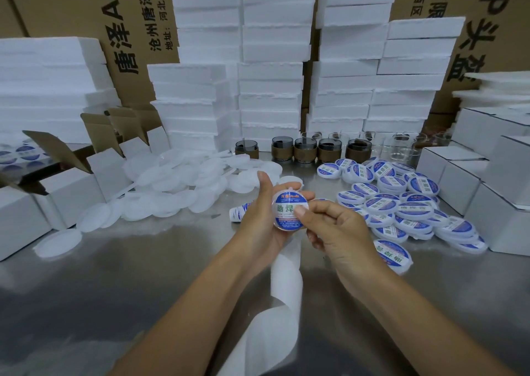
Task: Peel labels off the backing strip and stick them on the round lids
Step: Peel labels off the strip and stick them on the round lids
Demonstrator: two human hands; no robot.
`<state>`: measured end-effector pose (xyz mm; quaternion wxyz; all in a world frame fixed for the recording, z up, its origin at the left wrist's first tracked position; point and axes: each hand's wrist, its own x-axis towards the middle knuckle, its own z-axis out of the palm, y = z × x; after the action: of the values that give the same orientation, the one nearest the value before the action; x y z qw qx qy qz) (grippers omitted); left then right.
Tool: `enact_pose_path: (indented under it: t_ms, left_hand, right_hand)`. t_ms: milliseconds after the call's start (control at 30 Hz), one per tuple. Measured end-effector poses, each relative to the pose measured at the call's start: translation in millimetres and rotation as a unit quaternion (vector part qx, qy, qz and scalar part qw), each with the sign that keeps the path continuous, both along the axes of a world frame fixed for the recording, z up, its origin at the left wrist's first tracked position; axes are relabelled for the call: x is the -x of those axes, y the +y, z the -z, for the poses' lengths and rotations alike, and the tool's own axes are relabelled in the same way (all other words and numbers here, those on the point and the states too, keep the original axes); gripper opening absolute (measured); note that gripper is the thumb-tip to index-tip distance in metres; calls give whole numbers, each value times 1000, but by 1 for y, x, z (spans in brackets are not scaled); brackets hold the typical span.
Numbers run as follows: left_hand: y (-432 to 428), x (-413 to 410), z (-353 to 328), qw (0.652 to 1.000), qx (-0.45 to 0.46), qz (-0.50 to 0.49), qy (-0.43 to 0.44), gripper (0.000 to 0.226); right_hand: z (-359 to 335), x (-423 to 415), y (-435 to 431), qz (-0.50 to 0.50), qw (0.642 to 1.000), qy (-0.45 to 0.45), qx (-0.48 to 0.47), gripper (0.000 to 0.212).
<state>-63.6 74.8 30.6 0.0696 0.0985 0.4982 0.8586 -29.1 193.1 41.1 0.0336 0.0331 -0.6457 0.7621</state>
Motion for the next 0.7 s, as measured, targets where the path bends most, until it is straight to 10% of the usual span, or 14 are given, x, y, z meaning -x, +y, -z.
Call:
enact_pose_path:
  t_ms: [700]
  left_hand:
    - [-2,-6,-1,998,-19,50,18,32]
  right_hand:
    - [2,2,2,-1,999,-37,28,9]
